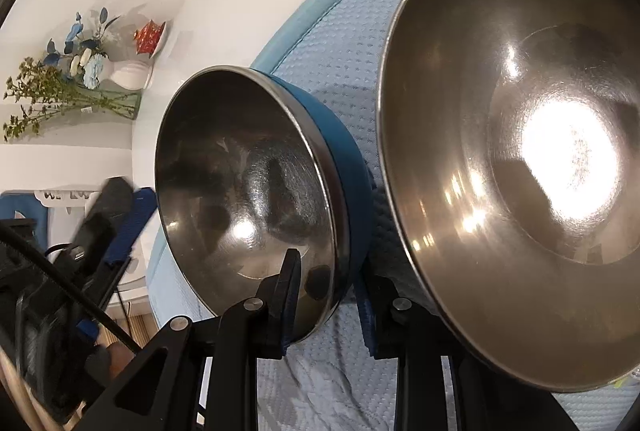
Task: Organize plates and bowls
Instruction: 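Lift the blue steel bowl and carry it over the pink bowl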
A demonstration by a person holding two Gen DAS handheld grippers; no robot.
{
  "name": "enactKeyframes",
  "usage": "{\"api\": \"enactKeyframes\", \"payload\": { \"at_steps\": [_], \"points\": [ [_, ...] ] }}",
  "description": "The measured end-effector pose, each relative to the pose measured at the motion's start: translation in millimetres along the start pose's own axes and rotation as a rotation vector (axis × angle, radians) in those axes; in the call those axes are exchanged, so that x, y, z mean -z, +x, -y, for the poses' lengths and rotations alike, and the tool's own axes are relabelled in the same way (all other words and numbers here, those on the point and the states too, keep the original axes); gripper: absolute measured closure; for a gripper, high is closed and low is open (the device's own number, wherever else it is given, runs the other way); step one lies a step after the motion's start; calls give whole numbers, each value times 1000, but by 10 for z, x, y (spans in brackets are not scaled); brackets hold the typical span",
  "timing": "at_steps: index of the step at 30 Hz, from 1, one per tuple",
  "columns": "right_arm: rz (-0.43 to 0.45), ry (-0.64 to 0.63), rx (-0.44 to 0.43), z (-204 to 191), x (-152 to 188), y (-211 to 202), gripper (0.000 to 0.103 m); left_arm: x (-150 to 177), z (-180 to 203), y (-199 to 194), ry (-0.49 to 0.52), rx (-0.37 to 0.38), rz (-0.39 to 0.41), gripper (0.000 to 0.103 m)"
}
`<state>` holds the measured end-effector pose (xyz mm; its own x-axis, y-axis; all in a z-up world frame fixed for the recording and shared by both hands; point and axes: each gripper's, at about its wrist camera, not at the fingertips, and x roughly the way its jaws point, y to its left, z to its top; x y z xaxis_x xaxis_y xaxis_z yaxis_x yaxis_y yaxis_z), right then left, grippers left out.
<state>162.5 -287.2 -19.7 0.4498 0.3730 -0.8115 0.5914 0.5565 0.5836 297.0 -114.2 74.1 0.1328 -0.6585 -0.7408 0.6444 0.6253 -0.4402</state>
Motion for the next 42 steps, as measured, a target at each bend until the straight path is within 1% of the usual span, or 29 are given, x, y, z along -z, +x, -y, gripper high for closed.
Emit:
{"api": "enactKeyframes", "payload": {
  "at_steps": [1, 2, 3, 4, 6, 7, 10, 13, 18, 23, 28, 33, 36, 42],
  "points": [
    [0, -1, 2, 0, -2, 3, 78, -4, -14, 80, 3, -9, -17, 56],
    [0, -4, 5, -4, -5, 7, 78, -8, -23, 180, 9, -15, -40, 61],
    [1, -7, 7, -9, -7, 11, 78, -3, -28, 252, 12, -16, -59, 72],
    [4, -10, 9, -23, -9, 16, 77, 5, -37, 330, 12, -17, -76, 77],
    [8, -25, 8, -34, -8, 18, 76, 20, -42, 429, 22, -38, -78, 88],
    [12, -34, 12, -31, -5, 16, 76, 24, -38, 437, 30, -45, -67, 89],
    [24, -52, 16, -35, 18, 11, 77, 63, 19, 351, 54, -49, -36, 90],
    [23, -44, 15, -36, 58, -7, 77, 107, 68, 245, 79, -57, -20, 90],
    [14, -80, -10, -131, 175, -116, 77, 181, 49, -44, 40, -53, 19, 90],
    [32, -139, -44, -296, 357, -404, 77, 265, 191, -472, 29, -56, 92, 90],
    [67, -207, -78, -438, 596, -748, 77, 387, 436, -901, 40, -81, 160, 90],
    [108, -284, -89, -531, 903, -1090, 77, 615, 730, -1294, 51, -107, 218, 90],
    [118, -333, -85, -580, 1114, -1248, 77, 794, 873, -1503, 32, -111, 252, 90],
    [80, -413, -82, -473, 1521, -1471, 77, 1201, 1099, -1825, -2, -125, 290, 90]
  ]
}}
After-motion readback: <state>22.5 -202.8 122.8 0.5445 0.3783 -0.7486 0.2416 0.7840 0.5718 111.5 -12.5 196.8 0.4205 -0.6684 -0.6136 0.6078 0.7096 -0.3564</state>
